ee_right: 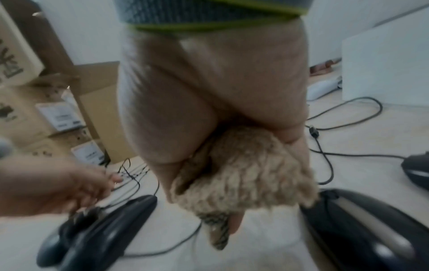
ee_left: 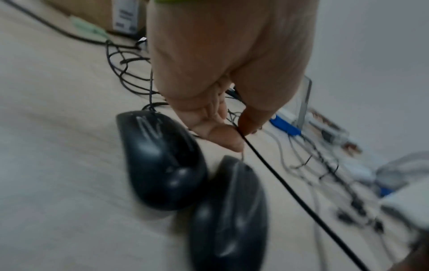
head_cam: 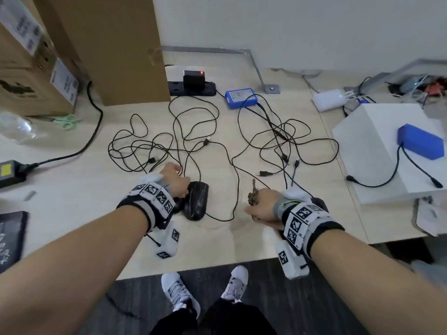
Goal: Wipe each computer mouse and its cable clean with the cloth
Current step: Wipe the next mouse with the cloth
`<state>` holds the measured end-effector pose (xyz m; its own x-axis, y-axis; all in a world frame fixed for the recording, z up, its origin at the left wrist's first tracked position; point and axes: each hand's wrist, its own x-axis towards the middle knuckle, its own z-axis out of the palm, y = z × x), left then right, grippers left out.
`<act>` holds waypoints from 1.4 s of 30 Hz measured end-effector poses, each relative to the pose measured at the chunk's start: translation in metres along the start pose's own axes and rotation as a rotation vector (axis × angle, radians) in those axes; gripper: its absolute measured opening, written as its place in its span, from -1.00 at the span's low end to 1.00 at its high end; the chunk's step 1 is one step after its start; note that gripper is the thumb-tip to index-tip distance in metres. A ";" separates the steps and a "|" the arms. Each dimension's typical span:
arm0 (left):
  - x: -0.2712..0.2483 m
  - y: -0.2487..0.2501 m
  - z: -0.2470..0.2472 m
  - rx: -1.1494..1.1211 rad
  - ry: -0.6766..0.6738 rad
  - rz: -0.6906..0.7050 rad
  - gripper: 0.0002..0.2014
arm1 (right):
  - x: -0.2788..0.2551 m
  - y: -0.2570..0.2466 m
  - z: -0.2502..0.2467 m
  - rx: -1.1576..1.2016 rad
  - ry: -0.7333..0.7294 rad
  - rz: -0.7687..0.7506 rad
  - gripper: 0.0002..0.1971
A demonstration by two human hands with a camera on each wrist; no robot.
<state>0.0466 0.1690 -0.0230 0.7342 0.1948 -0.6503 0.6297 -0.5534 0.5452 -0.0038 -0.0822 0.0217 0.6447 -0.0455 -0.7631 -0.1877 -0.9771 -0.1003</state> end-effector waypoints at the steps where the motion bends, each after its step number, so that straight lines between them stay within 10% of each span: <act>1: 0.000 0.006 0.002 -0.156 -0.027 -0.004 -0.57 | -0.001 0.002 0.000 -0.076 0.055 0.035 -0.54; 11: -0.047 0.089 0.037 -0.402 -0.246 0.288 -0.75 | -0.019 0.027 -0.055 0.177 0.640 0.073 -0.69; 23: -0.066 0.200 0.118 -0.464 -0.088 0.431 -0.82 | -0.012 0.124 -0.087 0.375 0.659 0.126 -0.58; 28: -0.037 0.179 0.127 0.477 -0.062 0.245 -0.47 | -0.003 0.136 -0.096 0.423 0.678 0.074 -0.59; 33: -0.041 0.152 0.132 0.478 -0.080 0.249 -0.78 | 0.009 0.114 -0.105 0.474 0.678 -0.068 -0.66; 42: -0.043 0.093 0.111 0.572 -0.251 0.150 -0.56 | 0.017 0.039 -0.081 0.437 0.501 -0.218 -0.69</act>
<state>0.0452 0.0193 -0.0035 0.6782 -0.0754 -0.7310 0.2395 -0.9178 0.3168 0.0604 -0.1380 0.0567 0.9458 -0.0511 -0.3206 -0.2285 -0.8064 -0.5455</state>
